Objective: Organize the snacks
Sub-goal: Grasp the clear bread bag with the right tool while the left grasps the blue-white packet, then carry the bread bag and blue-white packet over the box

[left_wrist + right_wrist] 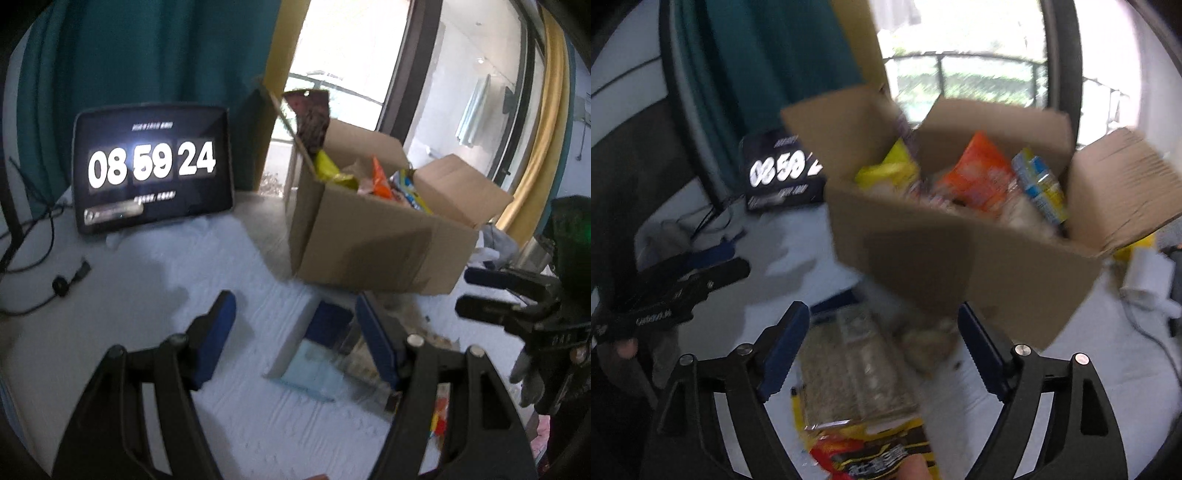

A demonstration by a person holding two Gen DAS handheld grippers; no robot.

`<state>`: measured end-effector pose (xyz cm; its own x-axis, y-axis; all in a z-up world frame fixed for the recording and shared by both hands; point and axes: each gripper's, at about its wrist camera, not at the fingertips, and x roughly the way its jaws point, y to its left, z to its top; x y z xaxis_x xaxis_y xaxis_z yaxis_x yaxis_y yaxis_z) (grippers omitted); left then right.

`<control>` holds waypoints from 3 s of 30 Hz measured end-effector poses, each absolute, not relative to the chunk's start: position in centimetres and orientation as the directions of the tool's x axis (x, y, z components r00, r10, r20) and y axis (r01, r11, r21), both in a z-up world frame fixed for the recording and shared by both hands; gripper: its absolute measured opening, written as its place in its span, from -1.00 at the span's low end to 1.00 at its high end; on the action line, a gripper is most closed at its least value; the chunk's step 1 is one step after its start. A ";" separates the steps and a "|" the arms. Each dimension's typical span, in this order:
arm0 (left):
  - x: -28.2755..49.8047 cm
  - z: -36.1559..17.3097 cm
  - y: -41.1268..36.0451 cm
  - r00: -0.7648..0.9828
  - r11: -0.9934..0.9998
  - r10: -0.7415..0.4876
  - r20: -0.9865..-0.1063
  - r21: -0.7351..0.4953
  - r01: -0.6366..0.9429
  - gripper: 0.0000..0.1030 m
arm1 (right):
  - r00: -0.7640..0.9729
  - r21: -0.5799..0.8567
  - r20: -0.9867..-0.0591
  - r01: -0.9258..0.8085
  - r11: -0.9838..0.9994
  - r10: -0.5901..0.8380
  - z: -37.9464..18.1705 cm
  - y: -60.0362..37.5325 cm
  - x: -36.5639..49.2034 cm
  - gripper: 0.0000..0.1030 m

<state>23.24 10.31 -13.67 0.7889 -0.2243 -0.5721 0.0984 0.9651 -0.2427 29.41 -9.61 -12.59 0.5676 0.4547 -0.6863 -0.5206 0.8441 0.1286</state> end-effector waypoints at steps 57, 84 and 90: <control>22.9 -15.9 3.9 0.688 0.981 -0.191 -0.700 -0.121 0.150 0.01 | 0.591 0.205 -0.628 -0.502 0.840 0.506 -10.6 -17.1 26.4 0.17; 28.5 -1.8 0.1 0.857 0.974 -0.228 -0.463 -0.103 0.203 0.01 | 0.789 0.109 -0.425 -0.442 0.891 0.443 0.0 -20.8 29.8 0.17; 31.5 -1.7 0.0 0.862 0.976 -0.218 -0.458 -0.103 0.192 0.02 | 0.819 0.103 -0.402 -0.405 0.909 0.410 1.2 -20.9 32.3 0.17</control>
